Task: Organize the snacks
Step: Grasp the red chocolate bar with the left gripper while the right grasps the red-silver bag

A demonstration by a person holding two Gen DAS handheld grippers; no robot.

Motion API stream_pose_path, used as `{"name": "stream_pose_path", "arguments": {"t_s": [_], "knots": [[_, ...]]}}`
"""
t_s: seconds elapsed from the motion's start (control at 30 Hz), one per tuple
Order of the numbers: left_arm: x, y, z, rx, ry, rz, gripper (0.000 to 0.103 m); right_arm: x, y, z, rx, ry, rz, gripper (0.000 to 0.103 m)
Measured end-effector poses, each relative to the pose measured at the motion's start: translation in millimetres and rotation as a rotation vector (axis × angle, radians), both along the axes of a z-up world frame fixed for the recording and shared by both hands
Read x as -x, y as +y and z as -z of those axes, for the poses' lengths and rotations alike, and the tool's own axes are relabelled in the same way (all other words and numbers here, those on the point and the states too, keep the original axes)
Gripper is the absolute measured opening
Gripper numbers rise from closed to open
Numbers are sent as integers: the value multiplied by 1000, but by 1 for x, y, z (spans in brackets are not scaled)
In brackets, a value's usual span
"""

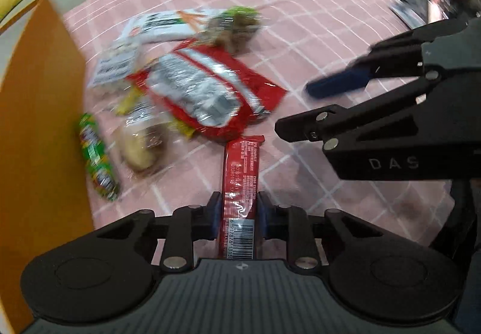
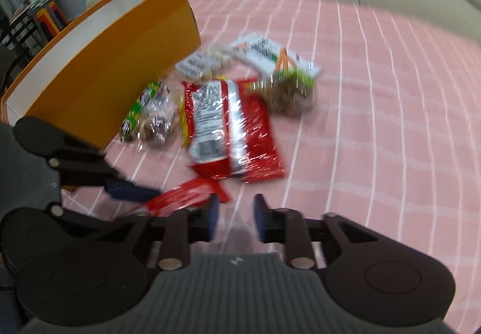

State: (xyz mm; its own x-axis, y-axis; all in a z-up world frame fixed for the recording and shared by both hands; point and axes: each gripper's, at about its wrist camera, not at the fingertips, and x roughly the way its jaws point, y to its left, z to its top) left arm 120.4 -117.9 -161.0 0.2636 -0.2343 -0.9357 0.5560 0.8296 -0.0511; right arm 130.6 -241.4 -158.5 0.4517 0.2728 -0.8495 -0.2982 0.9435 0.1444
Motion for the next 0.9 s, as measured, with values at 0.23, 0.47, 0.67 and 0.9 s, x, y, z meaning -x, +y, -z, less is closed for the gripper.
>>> {"name": "stream_pose_path", "arguments": {"t_s": [0.23,0.47,0.67,0.9], "knots": [[-1,22,-11,31,3,-162,27,-34,10,2,-53,2,16,70],[-4,26,1,-7,68,-172,27,-58,37,24,-17,39,12,80],[-11,18,4,-24,80,-154,33,-68,36,34,-21,72,28,81],[-19,8,8,-57,87,-155,28,-68,39,34,-8,72,29,69]]}}
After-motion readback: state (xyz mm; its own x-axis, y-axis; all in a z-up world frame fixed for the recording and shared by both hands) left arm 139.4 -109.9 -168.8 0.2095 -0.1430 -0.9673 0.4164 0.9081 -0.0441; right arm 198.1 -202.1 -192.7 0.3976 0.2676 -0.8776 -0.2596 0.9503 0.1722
